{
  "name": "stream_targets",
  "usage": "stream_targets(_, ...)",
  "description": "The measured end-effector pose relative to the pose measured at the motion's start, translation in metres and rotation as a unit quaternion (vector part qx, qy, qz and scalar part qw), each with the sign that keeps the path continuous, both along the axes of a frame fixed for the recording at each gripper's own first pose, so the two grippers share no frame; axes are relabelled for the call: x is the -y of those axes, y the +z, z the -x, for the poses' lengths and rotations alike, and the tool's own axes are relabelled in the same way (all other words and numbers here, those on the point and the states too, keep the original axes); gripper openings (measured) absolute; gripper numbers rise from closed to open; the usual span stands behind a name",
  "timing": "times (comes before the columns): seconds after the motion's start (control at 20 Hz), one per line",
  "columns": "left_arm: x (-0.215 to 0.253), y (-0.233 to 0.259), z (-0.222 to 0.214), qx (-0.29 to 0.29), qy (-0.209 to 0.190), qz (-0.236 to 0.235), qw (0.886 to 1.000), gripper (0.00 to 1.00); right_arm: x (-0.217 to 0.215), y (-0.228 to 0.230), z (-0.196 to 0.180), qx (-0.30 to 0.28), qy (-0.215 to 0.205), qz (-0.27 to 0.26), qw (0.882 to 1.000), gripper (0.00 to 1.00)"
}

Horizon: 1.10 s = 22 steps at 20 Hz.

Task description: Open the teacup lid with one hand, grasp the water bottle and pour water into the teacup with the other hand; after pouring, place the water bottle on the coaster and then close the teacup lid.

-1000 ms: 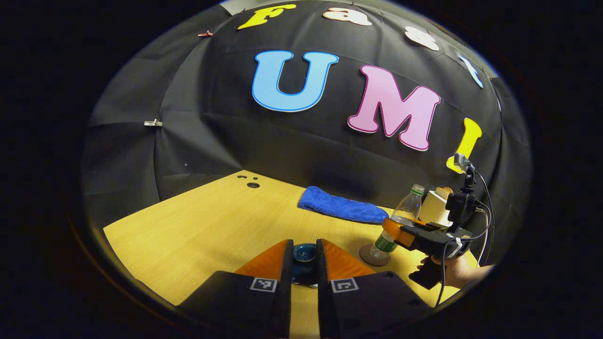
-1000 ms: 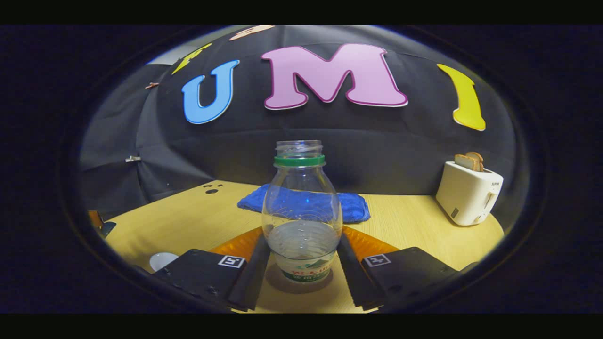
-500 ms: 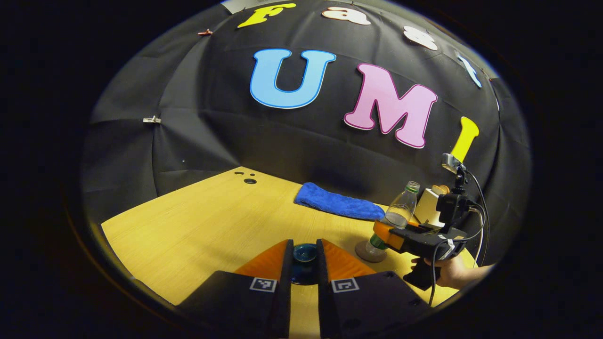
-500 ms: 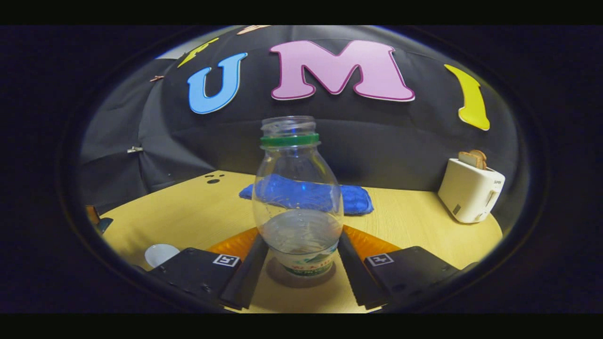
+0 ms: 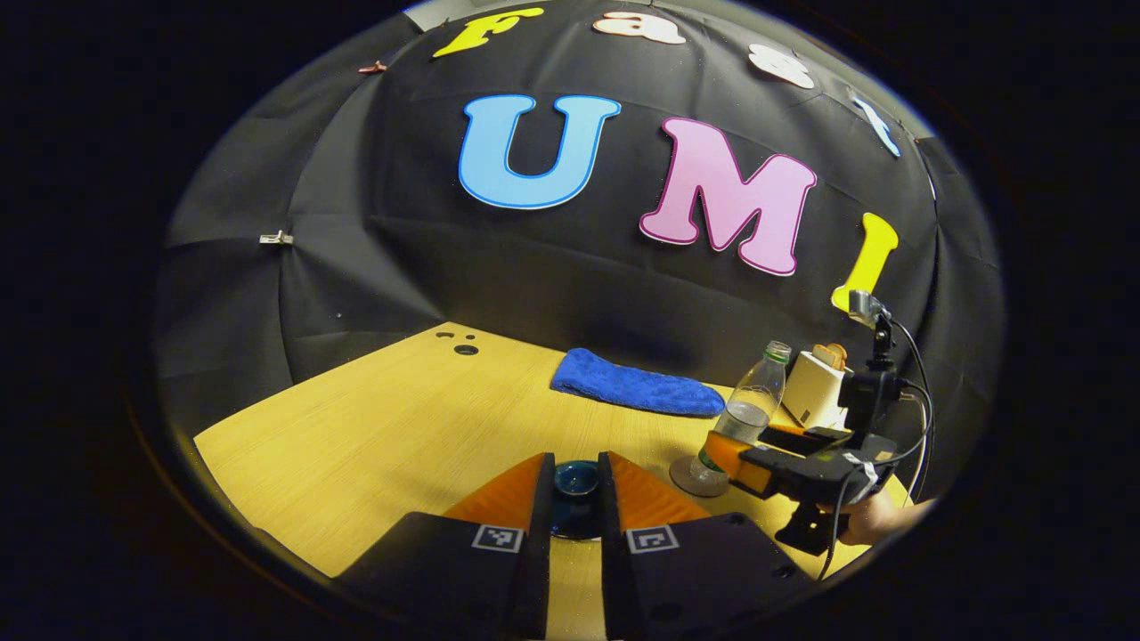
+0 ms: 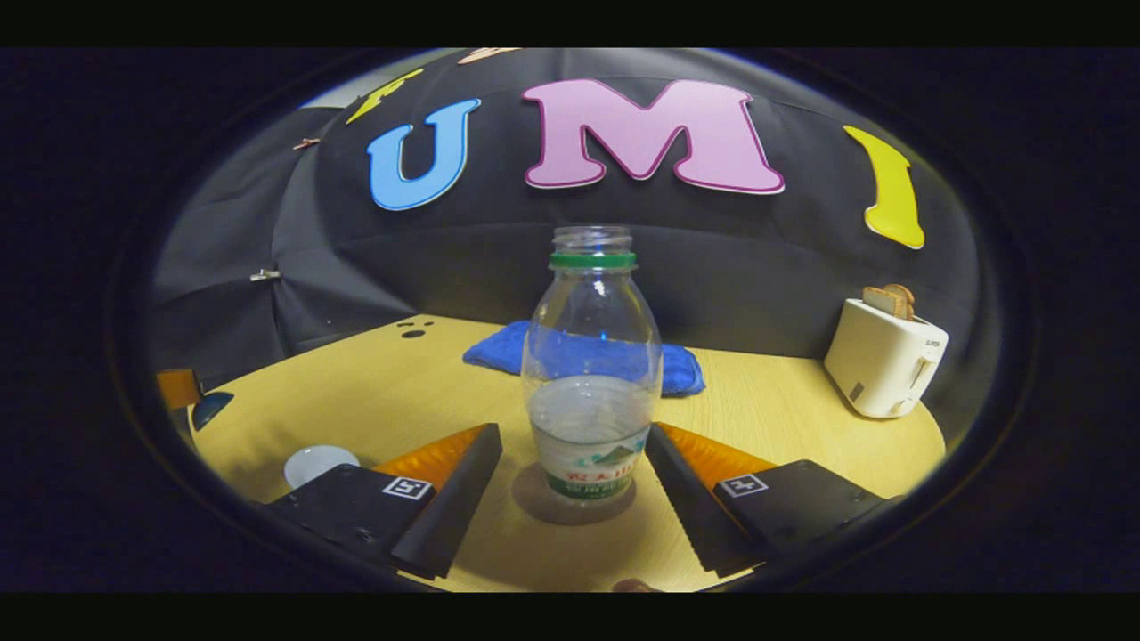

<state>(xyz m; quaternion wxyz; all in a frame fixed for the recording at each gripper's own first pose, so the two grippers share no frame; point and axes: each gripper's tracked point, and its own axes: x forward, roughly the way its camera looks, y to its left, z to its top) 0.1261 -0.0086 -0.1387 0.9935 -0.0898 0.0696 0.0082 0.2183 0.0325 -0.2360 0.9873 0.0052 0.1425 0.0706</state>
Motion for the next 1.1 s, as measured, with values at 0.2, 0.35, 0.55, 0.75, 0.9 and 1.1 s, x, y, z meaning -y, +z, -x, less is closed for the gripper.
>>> stream_targets(0.2,0.004,-0.002,-0.012,-0.005,-0.011,-0.013,1.0,0.28,0.026,0.002,0.05,-0.008,-0.027,0.033,0.999,0.96)
stream_targets(0.35,0.011,-0.011,-0.022,-0.013,-0.025,-0.03,0.999,0.28,0.036,0.001,0.095,-0.012,-0.031,0.044,0.998,0.98)
stream_targets(0.55,0.023,-0.028,-0.034,-0.021,-0.043,-0.044,0.998,0.28,0.04,-0.014,0.15,-0.056,-0.041,0.013,0.998,0.98)
stream_targets(0.75,0.036,-0.049,-0.044,-0.021,-0.064,-0.06,0.996,0.28,0.047,-0.027,0.18,-0.077,-0.073,-0.01,0.994,0.98)
stream_targets(0.9,0.036,-0.06,-0.049,-0.02,-0.072,-0.078,0.994,0.26,0.046,-0.033,0.188,-0.08,-0.083,-0.009,0.993,0.99)
stream_targets(1.1,0.038,-0.07,-0.053,-0.017,-0.086,-0.098,0.991,0.24,0.033,-0.042,0.197,-0.092,-0.076,-0.013,0.993,0.99)
